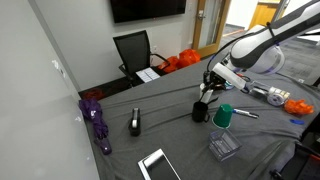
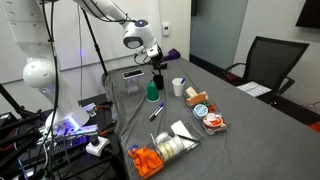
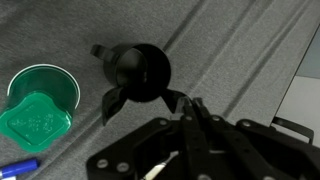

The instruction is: Remove the clamp from the clear bowl and place it inside the black cup

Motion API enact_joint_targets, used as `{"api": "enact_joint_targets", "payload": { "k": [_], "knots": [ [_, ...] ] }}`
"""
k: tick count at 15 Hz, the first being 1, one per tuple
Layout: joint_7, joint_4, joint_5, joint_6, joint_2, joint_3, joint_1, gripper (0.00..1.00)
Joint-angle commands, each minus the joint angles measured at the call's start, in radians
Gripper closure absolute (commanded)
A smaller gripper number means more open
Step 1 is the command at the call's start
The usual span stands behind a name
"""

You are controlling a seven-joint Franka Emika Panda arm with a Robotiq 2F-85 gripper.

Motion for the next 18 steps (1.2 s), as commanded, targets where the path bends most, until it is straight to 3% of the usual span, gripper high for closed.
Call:
{"api": "enact_joint_targets", "payload": {
  "k": [1,6,10,13,18],
  "knots": [
    [-0.007,0.018,0.018,-0.031,0.001,-0.002,0.004,0.63],
    [-0.159,-0.03,0.137,-0.113,-0.124,0.035,-0.028,0.28],
    [-0.234,-0.078,0.133,-0.215,-0.233,-0.003,-0.005,0.02],
    [-0.263,-0.12,0.117,-0.277,-0.31,-0.014,-0.003,0.0],
    [-0.242,-0.189,-0.004,-0.381,-0.421,-0.022,-0.009,0.0]
  ]
}}
